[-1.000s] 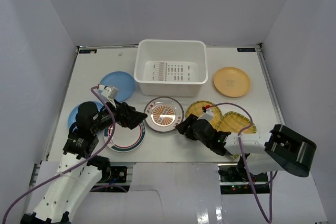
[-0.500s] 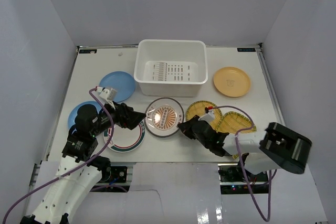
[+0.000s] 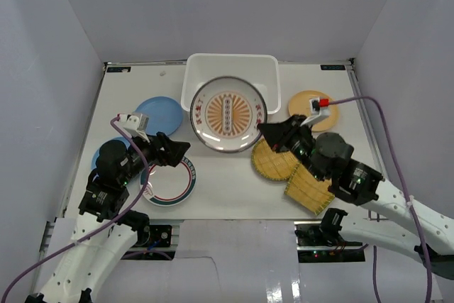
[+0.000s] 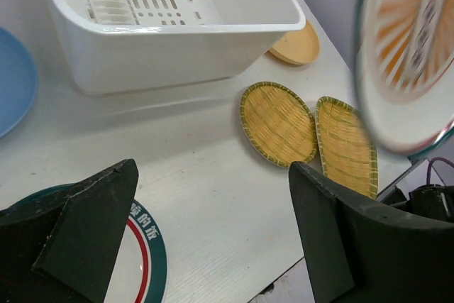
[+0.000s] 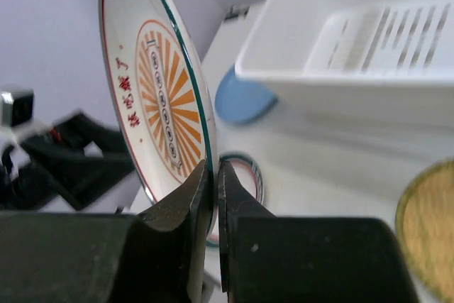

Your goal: Place the plates into the plastic bin on the countertop

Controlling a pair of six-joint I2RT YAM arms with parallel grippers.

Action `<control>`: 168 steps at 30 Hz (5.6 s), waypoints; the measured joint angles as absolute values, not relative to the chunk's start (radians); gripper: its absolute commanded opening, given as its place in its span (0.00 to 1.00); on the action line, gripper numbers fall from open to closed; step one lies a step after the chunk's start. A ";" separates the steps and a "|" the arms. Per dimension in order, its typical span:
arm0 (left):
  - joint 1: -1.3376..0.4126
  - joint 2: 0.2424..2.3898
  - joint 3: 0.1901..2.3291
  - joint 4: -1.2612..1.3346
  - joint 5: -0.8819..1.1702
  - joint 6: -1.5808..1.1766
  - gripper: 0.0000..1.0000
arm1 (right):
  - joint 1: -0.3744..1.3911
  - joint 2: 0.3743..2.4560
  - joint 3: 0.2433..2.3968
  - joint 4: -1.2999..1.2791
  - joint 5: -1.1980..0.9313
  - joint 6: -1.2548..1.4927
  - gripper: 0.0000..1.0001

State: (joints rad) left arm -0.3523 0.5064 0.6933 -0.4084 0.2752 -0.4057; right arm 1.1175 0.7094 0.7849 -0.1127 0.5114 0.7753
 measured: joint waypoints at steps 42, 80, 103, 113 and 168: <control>-0.388 0.493 0.677 -0.365 0.243 -0.407 0.98 | 0.423 1.900 1.725 -0.344 -0.147 0.376 0.85; -0.316 0.479 0.677 -0.366 0.159 -0.408 0.98 | 1.107 1.611 0.552 0.668 0.144 1.094 0.08; -0.097 1.036 0.816 -0.389 0.067 -0.511 0.85 | 0.386 1.611 1.494 -0.037 -0.064 0.575 0.08; 0.019 1.481 1.065 -0.382 -0.092 -0.509 0.86 | 0.386 1.868 1.509 -0.226 -0.102 0.575 0.23; 0.149 1.268 1.368 -0.239 0.150 -0.725 0.00 | -0.242 1.802 0.958 0.124 -0.038 0.701 0.08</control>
